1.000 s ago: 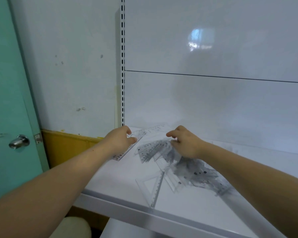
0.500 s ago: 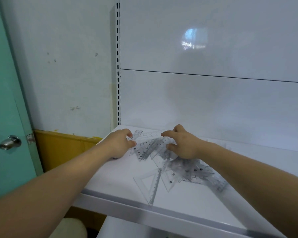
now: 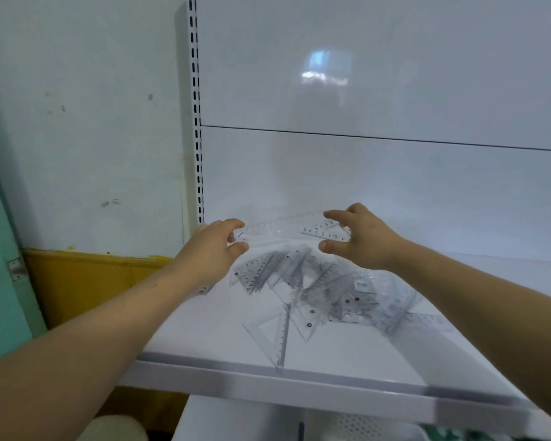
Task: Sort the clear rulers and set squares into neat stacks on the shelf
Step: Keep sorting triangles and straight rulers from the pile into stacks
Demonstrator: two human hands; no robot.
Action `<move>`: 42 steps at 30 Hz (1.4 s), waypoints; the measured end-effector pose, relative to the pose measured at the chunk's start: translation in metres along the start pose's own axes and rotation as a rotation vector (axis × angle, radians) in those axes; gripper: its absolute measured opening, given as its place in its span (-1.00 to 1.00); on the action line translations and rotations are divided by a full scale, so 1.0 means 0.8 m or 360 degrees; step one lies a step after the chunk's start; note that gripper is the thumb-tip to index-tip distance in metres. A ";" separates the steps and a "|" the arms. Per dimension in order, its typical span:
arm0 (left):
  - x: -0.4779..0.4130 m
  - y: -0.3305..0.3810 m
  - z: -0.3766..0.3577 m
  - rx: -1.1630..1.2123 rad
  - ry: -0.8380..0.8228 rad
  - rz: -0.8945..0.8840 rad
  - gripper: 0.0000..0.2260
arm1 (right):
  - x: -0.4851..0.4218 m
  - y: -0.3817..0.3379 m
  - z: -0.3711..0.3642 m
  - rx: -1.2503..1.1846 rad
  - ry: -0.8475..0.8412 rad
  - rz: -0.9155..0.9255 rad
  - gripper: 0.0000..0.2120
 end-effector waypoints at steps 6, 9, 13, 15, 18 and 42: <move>-0.007 0.068 -0.015 0.0066 -0.0076 -0.0209 -0.64 | 0.071 0.030 0.047 0.0131 0.0204 -0.0163 -0.45; -0.003 0.114 -0.029 0.0117 -0.0157 -0.0245 -0.64 | 0.117 0.055 0.071 0.0089 0.0208 -0.0313 -0.35; 0.010 0.190 -0.049 0.0116 -0.0218 -0.0346 -0.64 | 0.183 0.088 0.117 0.0159 0.0242 -0.0394 -0.33; 0.017 0.234 -0.058 0.0136 -0.0239 -0.0387 -0.64 | 0.219 0.108 0.144 0.0194 0.0274 -0.0421 -0.34; 0.031 0.313 -0.076 0.0147 -0.0278 -0.0466 -0.64 | 0.284 0.143 0.186 0.0221 0.0278 -0.0480 -0.35; 0.021 0.705 -0.232 -0.0078 -0.0508 -0.0492 -0.60 | 0.474 0.417 0.375 0.0033 0.0317 -0.0729 -0.57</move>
Point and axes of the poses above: each hand's wrist, its own x-axis away from the middle knuckle, its own z-axis out of the back of the hand, y = z × x, the point moved 8 cm from there along -x, towards the middle knuckle, and after that the axes turned 13 degrees about -x, right-handed, at the moved point
